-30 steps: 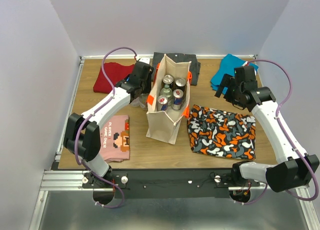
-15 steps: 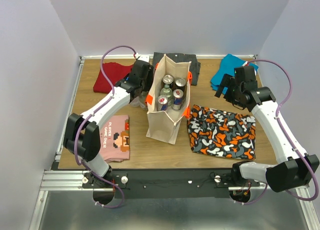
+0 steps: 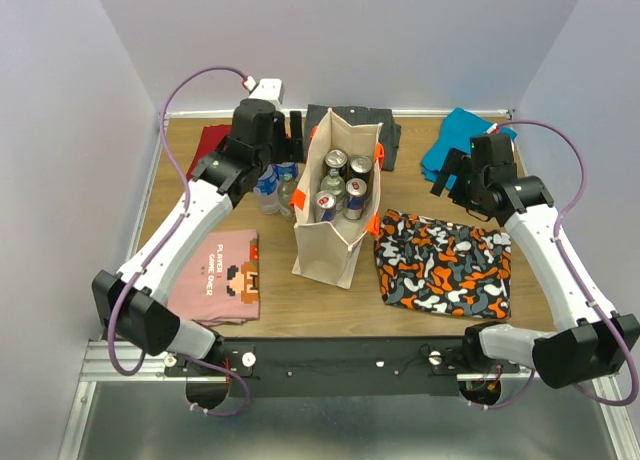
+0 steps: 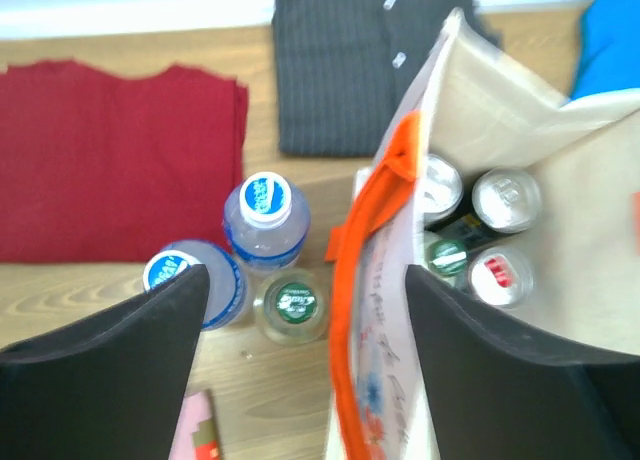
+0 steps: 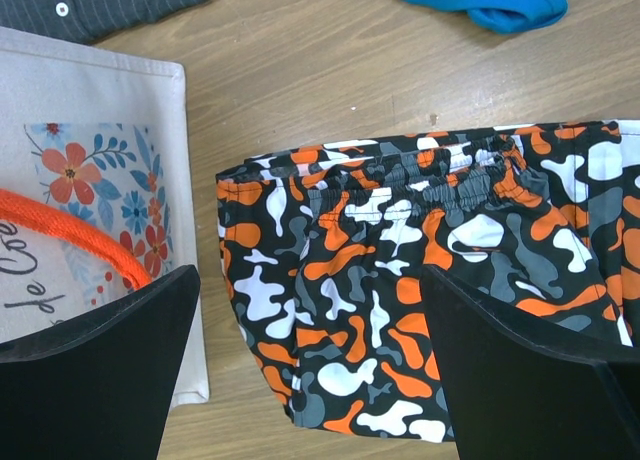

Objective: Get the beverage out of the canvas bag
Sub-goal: Place the drink at the center of the board, then take out the drink from the canvas bag.

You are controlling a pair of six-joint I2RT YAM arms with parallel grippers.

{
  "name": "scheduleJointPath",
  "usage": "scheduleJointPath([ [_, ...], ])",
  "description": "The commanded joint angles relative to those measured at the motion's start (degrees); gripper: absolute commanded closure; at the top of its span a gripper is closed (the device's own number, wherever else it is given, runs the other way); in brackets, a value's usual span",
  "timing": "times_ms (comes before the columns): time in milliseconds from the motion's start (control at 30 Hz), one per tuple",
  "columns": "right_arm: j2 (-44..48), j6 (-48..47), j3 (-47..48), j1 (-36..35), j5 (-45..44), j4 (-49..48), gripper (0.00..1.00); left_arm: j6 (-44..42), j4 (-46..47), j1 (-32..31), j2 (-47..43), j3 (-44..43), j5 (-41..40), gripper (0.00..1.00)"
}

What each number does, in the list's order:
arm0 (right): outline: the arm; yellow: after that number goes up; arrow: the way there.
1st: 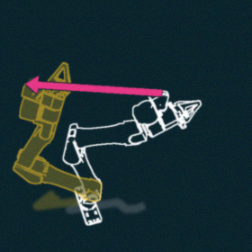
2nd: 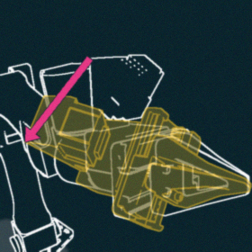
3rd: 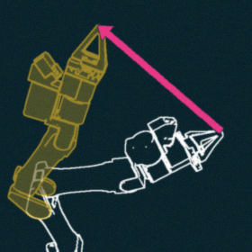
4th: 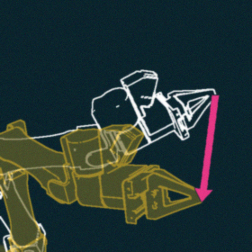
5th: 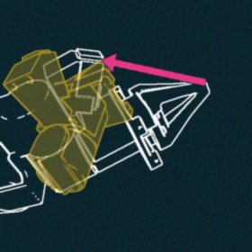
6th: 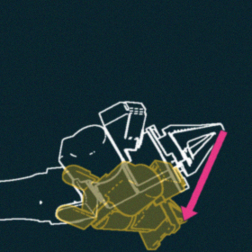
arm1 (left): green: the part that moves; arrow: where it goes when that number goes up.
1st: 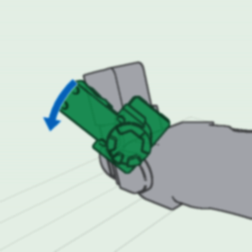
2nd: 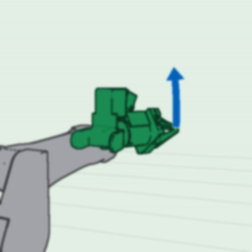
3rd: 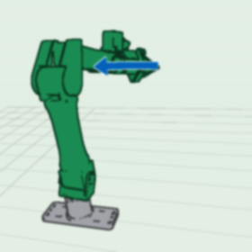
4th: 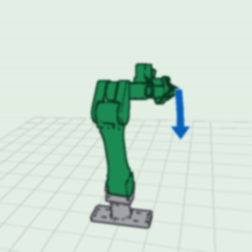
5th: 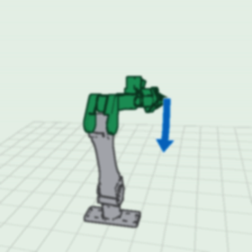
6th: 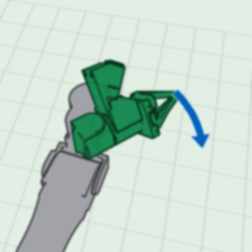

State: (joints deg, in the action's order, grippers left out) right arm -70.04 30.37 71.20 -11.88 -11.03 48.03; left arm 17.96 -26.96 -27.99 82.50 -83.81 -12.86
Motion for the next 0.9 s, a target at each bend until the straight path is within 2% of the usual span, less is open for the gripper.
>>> scheduleJointPath([
  [0, 1.3, -0.4, -0.8, 0.5, 0.2, -1.0, 0.00, -1.5, -4.9, -0.2, -3.0, -5.2, 4.5, 0.01],
  [267, 2.6, 0.0, -1.9, 0.5, 0.5, -1.5, 0.00, -5.6, -13.0, -1.2, -1.4, -15.8, 14.6, 0.01],
  [300, 2.8, 0.0, -1.9, 0.5, 0.5, -1.4, 0.00, -6.1, -13.4, -1.5, -1.3, -15.9, 16.4, 0.01],
  [533, 3.3, 0.3, -3.3, 0.5, 0.6, -1.5, 0.00, -8.2, -16.2, -8.4, -0.7, -12.4, 15.6, 0.01],
  [867, 3.4, 0.0, -4.1, 0.5, -0.2, -2.2, 0.00, -6.4, -20.2, -14.3, 5.5, -15.1, 19.8, 0.02],
])
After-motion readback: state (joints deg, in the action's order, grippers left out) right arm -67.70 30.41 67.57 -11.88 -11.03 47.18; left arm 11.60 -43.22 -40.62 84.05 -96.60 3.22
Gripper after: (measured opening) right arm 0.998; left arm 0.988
